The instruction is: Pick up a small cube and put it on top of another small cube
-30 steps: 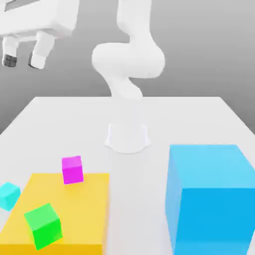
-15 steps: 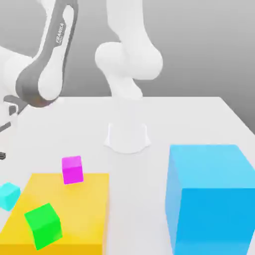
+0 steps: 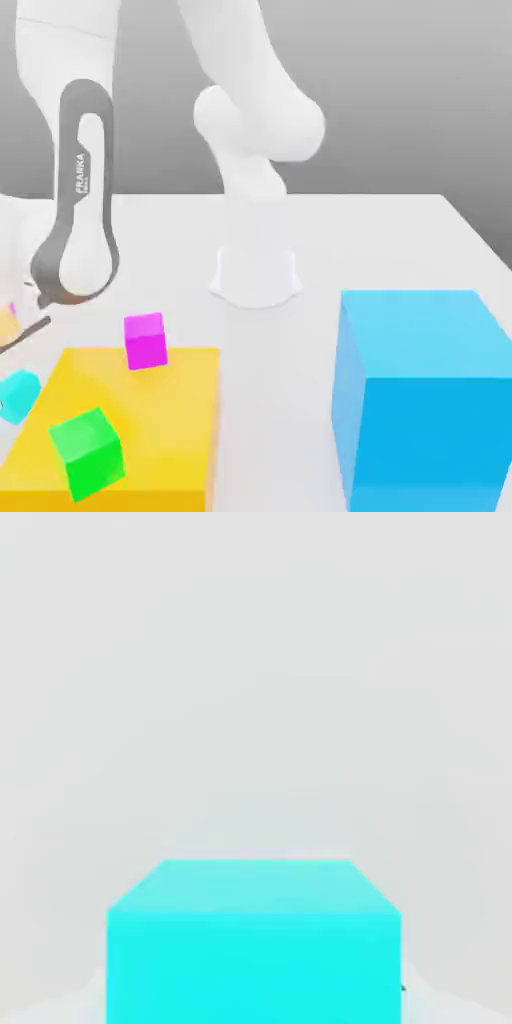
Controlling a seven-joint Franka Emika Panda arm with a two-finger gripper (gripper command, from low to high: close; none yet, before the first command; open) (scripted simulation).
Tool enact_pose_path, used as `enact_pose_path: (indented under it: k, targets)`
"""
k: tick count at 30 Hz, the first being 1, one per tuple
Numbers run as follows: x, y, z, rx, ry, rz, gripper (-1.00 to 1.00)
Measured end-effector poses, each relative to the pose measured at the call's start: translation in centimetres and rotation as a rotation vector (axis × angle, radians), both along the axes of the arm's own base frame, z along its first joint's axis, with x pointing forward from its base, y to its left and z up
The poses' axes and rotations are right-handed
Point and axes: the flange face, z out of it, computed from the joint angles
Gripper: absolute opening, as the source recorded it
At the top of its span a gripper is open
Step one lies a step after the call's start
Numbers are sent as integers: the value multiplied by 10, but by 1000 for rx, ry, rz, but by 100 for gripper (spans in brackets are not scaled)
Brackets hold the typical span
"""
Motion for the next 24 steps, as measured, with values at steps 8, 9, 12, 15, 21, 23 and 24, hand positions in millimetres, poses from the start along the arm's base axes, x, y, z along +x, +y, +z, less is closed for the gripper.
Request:
enact_pose_path:
  k: [8, 9, 12, 15, 21, 23, 24]
  targets:
    - [56, 45, 104, -61, -65, 208, -100]
    - [75, 75, 117, -67, -81, 288, -100]
    - [117, 171, 151, -85, -126, 530, -100]
    - [129, 248, 180, -108, -163, 714, -100]
    - [112, 397, 217, -158, -217, 1083, -100]
    - [94, 448, 225, -178, -232, 1219, -100]
    - [82, 473, 228, -190, -240, 1291, -100]
